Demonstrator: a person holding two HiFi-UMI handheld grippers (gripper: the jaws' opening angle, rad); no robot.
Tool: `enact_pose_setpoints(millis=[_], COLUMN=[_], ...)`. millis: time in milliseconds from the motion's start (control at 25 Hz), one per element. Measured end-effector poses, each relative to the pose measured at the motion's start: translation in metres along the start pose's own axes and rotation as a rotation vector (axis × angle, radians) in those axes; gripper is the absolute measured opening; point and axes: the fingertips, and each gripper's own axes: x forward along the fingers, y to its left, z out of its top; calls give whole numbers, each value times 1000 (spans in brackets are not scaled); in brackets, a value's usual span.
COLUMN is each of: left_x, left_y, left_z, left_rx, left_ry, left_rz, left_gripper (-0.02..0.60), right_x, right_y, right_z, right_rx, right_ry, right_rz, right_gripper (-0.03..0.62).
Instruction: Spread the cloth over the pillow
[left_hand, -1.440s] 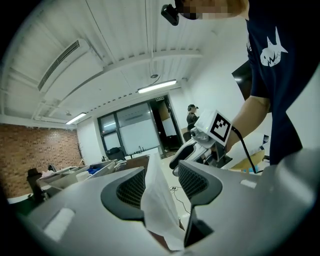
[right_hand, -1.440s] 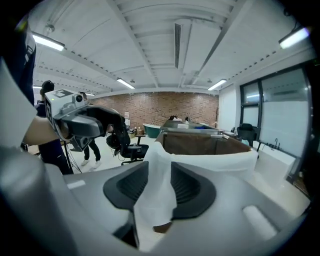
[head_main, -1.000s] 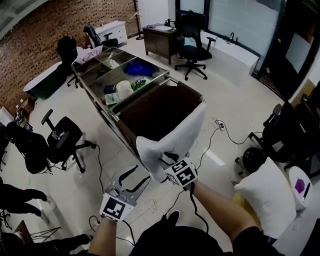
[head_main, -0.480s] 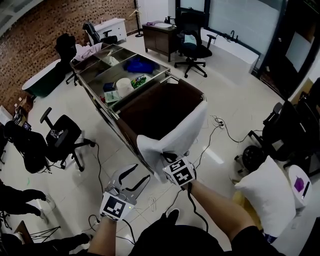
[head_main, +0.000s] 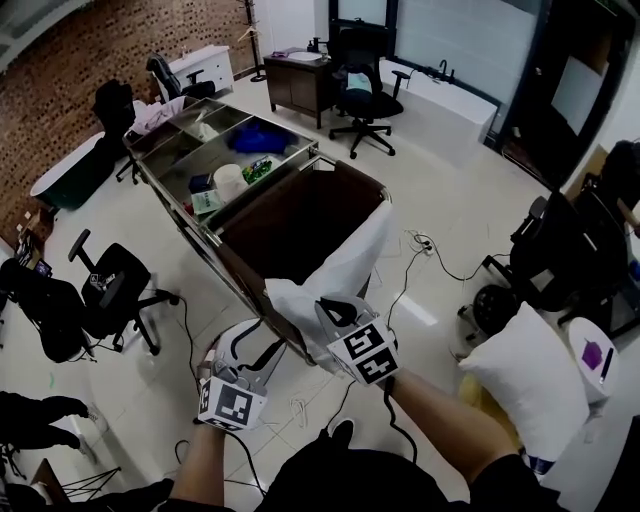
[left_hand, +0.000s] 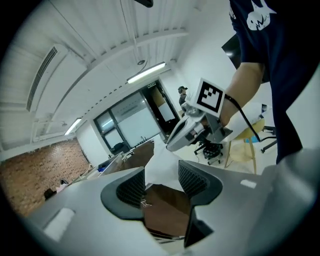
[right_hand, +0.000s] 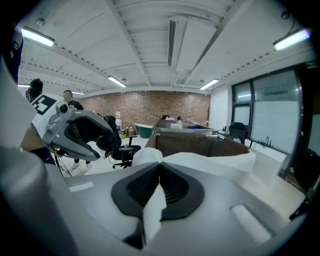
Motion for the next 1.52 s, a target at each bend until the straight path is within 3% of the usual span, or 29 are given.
enact_pose_setpoints(millis=[120,400,720,960,1120,1240,1360,1520], left_x=[11,40,62,89,109,126,143,161], left_y=[3,8,28,7,6,4,-7,-22], left_z=[3,17,29,58,76,77,72,67], left_rx=[92,412,667,727,677,640,658,687], left_ry=[17,64,101,20,-36,-33,-7,20], left_rz=[6,7,-1,-30,-34,-91,-157,-203], left_gripper=[212,244,275,302,302,321,354,319], right_x=[-19,-63,-105,-135,-147,-155,-165,-176], right_y=[-8,-28,-51,-68,-74,-77,-80,-85], right_z=[17,52,71,78,78,75,71,65], right_rx=[-8,-9,-7,9,18,22,40,64], right_ry=[-33,-120,-181,-216,-227,-226,-232,-233], right_rz=[-23,-77,-144,-183,-206,-220,-235,-256], right_gripper=[9,9,9,9,9,9,9,9])
